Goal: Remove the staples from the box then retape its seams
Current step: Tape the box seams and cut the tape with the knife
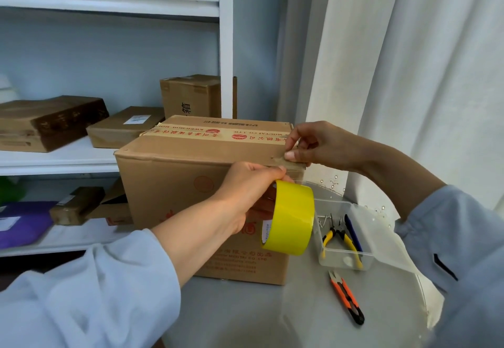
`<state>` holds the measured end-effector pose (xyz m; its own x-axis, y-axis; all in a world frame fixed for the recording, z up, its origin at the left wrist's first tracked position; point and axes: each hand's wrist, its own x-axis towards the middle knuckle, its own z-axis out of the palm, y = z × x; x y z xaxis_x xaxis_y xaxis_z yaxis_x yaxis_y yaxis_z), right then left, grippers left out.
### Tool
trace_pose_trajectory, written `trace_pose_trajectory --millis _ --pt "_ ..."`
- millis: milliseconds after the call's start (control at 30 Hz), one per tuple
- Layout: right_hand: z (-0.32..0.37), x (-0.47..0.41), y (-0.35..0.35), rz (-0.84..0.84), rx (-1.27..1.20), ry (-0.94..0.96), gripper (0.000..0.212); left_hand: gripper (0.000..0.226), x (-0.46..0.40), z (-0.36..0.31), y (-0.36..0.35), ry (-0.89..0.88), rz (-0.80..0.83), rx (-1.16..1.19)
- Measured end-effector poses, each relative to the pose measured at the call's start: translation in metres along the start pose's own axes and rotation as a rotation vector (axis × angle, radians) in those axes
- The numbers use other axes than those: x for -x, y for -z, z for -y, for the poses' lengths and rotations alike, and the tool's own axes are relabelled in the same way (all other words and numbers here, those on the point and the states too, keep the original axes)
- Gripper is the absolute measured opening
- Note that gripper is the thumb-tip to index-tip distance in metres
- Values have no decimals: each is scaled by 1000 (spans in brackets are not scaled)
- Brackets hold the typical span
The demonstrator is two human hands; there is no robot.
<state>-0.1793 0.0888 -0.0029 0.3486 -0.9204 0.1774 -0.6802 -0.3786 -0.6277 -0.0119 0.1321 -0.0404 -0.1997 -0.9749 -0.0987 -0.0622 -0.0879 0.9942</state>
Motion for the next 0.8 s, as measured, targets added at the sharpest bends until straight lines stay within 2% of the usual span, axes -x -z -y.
trace_pose_trajectory --millis 67,200,300,367,533,633,733,800 --pt "0 -1 -1 -14 31 -8 4 23 0 -1 1 9 6 -11" --pt "3 -5 -4 -19 101 -35 10 24 1 -3 1 34 17 -7" --pt "8 -7 -2 40 84 -48 33 23 4 -4 3 41 33 2" --pt "10 -8 1 76 73 -76 40 22 4 -5 4 43 45 0" --pt "15 -18 -4 91 98 -183 17 22 4 -3 7 45 41 -24" --pt "17 -16 -5 96 84 -204 20 23 6 -2 9 41 52 -29" --pt "20 -9 -2 154 62 -226 33 25 8 0 11 44 73 -34" --pt "21 -7 -2 148 55 -223 29 23 8 1 11 61 73 -37"
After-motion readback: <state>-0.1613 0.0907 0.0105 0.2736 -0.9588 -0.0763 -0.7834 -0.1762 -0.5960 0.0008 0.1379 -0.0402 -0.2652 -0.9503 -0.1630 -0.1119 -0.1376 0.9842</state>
